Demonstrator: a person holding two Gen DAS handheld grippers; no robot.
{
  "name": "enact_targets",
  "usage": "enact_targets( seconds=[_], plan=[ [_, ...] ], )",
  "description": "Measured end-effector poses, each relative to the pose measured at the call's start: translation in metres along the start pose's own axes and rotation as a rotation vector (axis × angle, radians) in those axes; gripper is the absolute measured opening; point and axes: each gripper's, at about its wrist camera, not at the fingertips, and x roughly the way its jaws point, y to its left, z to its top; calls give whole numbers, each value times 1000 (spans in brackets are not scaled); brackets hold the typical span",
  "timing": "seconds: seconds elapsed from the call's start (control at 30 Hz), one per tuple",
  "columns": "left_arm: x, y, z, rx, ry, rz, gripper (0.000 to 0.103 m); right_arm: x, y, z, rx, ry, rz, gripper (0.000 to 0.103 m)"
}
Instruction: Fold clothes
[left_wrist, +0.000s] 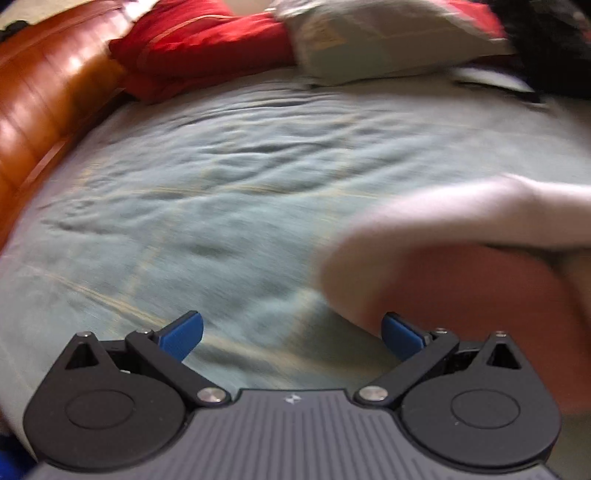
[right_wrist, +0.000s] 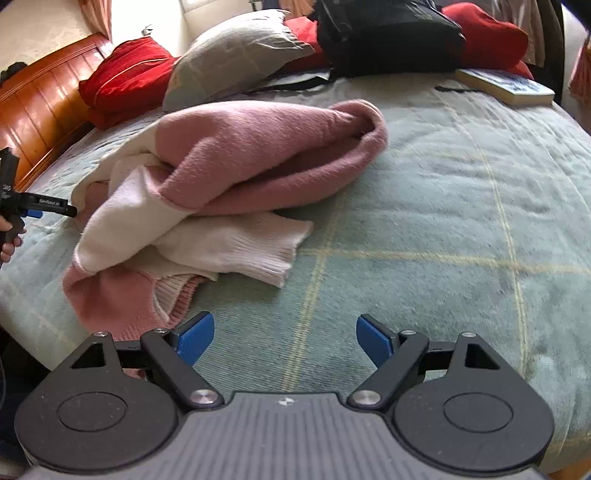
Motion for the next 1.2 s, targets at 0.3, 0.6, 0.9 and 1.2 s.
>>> enact_targets(
  seconds=[0.3,0.6,0.9,1.2],
  plan=[
    [-50,-42,-7,41,-41,-302,102,-2,19,-8,-3,-6,36,88],
    [-45,-88,-24,63,-59,-306,102,-12,19,-12,7,-16,19,88],
    [-87,-116,-85,69,-121,-235,102,14,-8,14,32,-49,0,88],
    [-114,-117,-102,50,-173,-179,102,36,4,84,-40,-69,77,88]
  ],
)
